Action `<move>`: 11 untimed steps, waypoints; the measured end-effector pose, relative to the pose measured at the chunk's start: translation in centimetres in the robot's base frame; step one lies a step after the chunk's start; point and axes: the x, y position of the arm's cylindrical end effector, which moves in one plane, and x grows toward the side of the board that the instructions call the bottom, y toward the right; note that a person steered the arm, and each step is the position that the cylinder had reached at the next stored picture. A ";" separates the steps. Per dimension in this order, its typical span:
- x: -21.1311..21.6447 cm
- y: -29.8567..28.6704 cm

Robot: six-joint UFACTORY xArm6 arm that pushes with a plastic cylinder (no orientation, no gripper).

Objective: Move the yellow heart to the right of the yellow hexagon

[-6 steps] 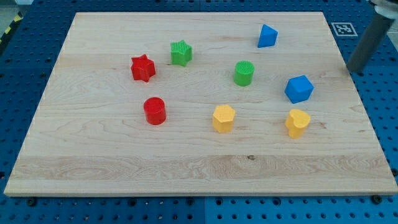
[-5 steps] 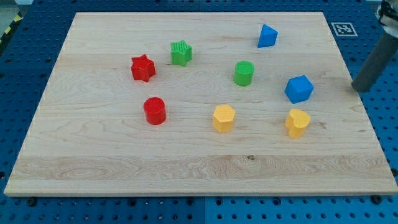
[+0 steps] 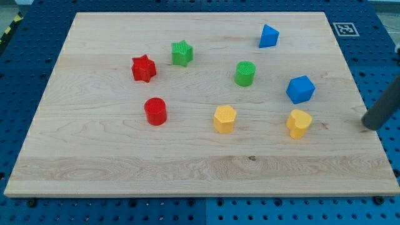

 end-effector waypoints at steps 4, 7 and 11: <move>2.3 -8.9; -2.3 -10.4; 1.8 -9.8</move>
